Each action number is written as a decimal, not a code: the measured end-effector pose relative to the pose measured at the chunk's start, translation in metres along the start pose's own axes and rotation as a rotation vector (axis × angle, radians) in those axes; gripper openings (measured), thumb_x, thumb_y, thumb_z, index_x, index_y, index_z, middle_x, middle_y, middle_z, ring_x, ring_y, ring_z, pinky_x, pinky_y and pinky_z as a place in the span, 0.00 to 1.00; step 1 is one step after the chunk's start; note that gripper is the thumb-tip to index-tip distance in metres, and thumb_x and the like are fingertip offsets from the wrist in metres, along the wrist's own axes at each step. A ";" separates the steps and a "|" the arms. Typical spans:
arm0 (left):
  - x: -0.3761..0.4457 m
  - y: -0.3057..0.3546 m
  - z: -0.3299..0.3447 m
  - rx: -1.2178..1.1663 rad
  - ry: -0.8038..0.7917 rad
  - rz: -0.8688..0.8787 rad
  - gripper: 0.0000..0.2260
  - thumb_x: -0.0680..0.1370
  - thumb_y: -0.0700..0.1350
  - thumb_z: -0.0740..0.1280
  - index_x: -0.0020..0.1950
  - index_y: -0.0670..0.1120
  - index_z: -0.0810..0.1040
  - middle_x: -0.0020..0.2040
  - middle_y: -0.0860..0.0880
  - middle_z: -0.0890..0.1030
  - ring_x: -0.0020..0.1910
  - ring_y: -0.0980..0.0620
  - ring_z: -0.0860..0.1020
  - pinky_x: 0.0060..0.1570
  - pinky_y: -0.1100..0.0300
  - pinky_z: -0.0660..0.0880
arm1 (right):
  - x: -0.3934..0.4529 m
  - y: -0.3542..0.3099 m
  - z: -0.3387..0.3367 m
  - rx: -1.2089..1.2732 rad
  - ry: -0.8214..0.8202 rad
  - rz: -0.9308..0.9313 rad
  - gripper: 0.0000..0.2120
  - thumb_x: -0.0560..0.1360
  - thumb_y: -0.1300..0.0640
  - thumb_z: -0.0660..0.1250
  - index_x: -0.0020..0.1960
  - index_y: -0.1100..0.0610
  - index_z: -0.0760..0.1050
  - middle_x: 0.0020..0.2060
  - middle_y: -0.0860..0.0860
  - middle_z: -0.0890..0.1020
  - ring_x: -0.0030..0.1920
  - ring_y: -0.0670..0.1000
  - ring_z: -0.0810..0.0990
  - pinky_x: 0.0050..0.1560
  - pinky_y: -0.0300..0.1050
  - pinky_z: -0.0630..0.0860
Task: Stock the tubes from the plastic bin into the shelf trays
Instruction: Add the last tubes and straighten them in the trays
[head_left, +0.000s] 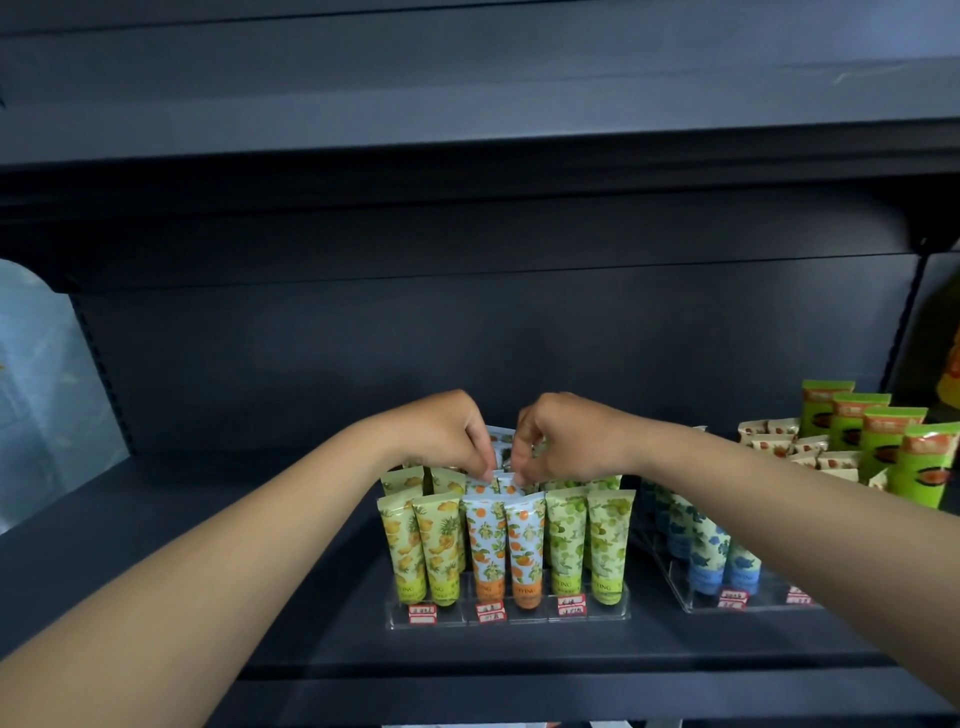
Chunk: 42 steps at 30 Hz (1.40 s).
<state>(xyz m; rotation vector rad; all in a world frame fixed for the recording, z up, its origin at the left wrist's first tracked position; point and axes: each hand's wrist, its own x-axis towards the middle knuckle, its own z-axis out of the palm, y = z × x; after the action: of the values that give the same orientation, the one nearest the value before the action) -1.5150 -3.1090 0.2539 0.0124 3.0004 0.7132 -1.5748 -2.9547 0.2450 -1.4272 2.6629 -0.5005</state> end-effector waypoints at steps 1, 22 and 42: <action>0.000 0.000 0.000 -0.002 0.000 -0.001 0.04 0.71 0.41 0.73 0.45 0.45 0.85 0.30 0.62 0.78 0.32 0.65 0.74 0.36 0.71 0.67 | 0.000 0.000 0.000 0.000 0.000 0.000 0.03 0.71 0.55 0.72 0.43 0.53 0.83 0.46 0.47 0.83 0.48 0.44 0.78 0.48 0.38 0.74; 0.003 0.005 0.005 0.104 0.027 0.021 0.04 0.70 0.40 0.73 0.43 0.47 0.85 0.24 0.63 0.75 0.24 0.69 0.72 0.27 0.74 0.64 | 0.000 0.004 0.003 -0.038 0.028 -0.052 0.04 0.72 0.56 0.71 0.44 0.55 0.83 0.45 0.46 0.81 0.47 0.45 0.77 0.47 0.37 0.71; 0.002 0.006 0.002 0.069 -0.022 0.000 0.05 0.70 0.39 0.74 0.45 0.45 0.85 0.29 0.61 0.77 0.32 0.63 0.74 0.37 0.68 0.69 | 0.000 0.007 0.001 0.002 0.011 0.007 0.06 0.70 0.53 0.73 0.46 0.53 0.83 0.46 0.46 0.83 0.49 0.45 0.78 0.49 0.39 0.74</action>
<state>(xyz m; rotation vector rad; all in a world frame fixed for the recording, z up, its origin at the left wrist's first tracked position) -1.5172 -3.1028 0.2551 0.0225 3.0024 0.6049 -1.5799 -2.9512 0.2422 -1.4185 2.6742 -0.5112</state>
